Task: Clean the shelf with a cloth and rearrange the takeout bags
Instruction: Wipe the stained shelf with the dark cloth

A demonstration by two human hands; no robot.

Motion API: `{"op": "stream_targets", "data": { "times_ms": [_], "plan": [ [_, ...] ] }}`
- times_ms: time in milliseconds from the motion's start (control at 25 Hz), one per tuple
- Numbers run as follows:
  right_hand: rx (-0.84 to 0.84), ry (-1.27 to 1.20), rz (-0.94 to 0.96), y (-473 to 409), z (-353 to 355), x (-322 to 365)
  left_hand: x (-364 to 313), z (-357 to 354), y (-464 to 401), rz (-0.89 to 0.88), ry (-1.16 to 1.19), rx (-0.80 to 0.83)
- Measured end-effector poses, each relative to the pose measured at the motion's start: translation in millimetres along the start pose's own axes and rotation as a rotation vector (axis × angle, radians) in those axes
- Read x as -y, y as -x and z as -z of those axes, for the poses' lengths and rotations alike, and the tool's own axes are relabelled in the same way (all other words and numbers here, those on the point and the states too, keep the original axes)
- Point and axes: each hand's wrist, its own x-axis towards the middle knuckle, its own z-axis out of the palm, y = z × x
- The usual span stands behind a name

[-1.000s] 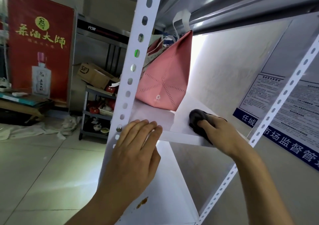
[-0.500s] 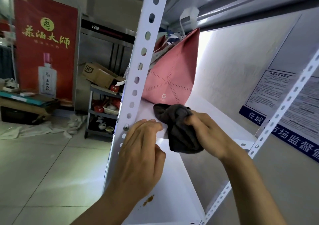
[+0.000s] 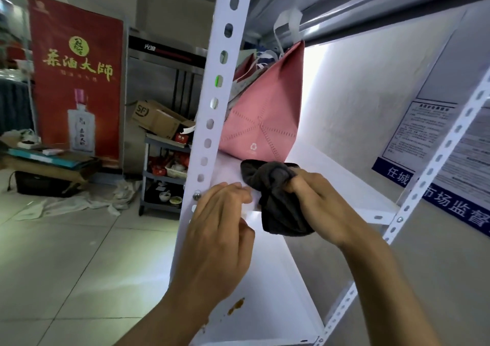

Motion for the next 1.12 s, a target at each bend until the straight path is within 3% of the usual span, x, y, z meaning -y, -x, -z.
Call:
{"op": "stream_targets", "data": {
  "times_ms": [200, 400, 640, 800, 920, 1040, 1120],
  "plan": [
    [-0.133, 0.062, -0.196, 24.4, 48.6, -38.9, 1.0, -0.8, 0.0, -0.002, 0.033, -0.019],
    [-0.12, 0.167, -0.462, -12.7, 69.0, -56.2, -2.2, 2.8, 0.0, 0.015, 0.043, 0.0],
    [-0.231, 0.265, -0.225, 41.0, 43.5, -51.3, -0.9, -0.8, 1.8, 0.02, 0.051, -0.018],
    [-0.23, 0.305, -0.479, -4.0, 58.6, -51.3, -3.6, -2.2, 1.2, 0.023, 0.04, -0.018],
    [-0.212, 0.348, -0.491, -10.3, 54.3, -49.8, -3.6, -0.7, 2.0, 0.032, 0.039, -0.024],
    [-0.27, 0.277, -0.318, 24.7, 33.7, -39.7, -1.9, 1.2, 3.3, 0.034, 0.034, -0.009],
    [-0.261, 0.362, -0.155, 40.2, 24.4, -30.9, -1.1, 1.2, 4.0, 0.014, 0.03, 0.01]
  ]
}}
